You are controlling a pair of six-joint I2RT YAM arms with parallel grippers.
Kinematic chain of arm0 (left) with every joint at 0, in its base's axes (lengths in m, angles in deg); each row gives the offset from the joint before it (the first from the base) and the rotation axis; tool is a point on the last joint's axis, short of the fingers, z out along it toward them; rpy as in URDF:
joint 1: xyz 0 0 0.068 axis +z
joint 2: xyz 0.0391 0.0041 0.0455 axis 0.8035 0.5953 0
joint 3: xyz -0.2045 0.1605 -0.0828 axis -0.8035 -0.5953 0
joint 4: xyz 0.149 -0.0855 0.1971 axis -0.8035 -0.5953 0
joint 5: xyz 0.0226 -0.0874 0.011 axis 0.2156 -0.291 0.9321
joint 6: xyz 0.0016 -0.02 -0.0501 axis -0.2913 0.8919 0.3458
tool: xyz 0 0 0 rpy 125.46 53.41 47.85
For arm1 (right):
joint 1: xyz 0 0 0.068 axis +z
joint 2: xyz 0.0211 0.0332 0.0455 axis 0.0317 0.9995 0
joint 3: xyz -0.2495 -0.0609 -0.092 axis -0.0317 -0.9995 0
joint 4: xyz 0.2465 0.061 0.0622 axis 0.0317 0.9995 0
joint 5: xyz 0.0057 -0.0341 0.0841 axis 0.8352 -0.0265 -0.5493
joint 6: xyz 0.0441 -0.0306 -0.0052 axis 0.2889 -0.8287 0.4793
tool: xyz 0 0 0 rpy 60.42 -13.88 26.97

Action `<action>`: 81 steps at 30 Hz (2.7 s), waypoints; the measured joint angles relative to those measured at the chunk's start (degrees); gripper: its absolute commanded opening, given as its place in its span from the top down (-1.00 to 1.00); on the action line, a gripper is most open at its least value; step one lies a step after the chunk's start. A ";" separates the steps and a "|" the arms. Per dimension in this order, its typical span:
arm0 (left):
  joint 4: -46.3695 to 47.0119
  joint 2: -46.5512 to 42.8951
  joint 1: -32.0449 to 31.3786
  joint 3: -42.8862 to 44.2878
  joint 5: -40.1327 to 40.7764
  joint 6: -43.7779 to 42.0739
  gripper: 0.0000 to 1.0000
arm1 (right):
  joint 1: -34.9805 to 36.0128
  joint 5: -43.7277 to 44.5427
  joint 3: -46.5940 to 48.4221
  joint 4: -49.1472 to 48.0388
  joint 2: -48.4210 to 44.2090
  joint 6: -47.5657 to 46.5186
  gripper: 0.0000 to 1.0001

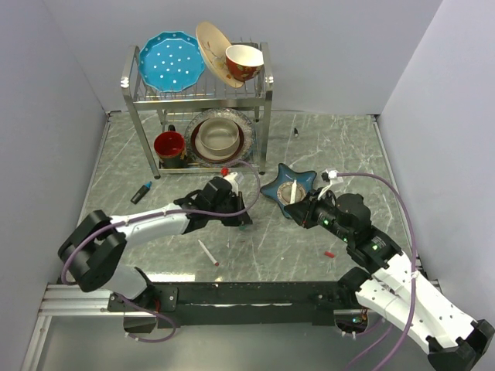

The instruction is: Insert the pens into the pen caps

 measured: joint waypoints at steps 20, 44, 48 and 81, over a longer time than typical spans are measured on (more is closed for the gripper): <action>-5.66 10.62 -0.48 8.81 14.58 -0.13 0.98 | 0.02 0.24 0.00 0.48 -0.76 -0.76 1.00; -7.58 15.30 -0.68 8.35 14.21 -0.39 0.98 | 0.02 0.44 0.00 2.21 -2.56 -1.20 1.00; -7.34 14.34 -1.49 7.23 12.61 -0.46 0.98 | 0.00 0.42 0.00 2.19 -2.54 -1.20 1.00; -39.78 -8.20 -4.39 10.56 29.99 49.37 -0.26 | 0.00 1.51 0.00 3.63 -6.25 -0.96 1.00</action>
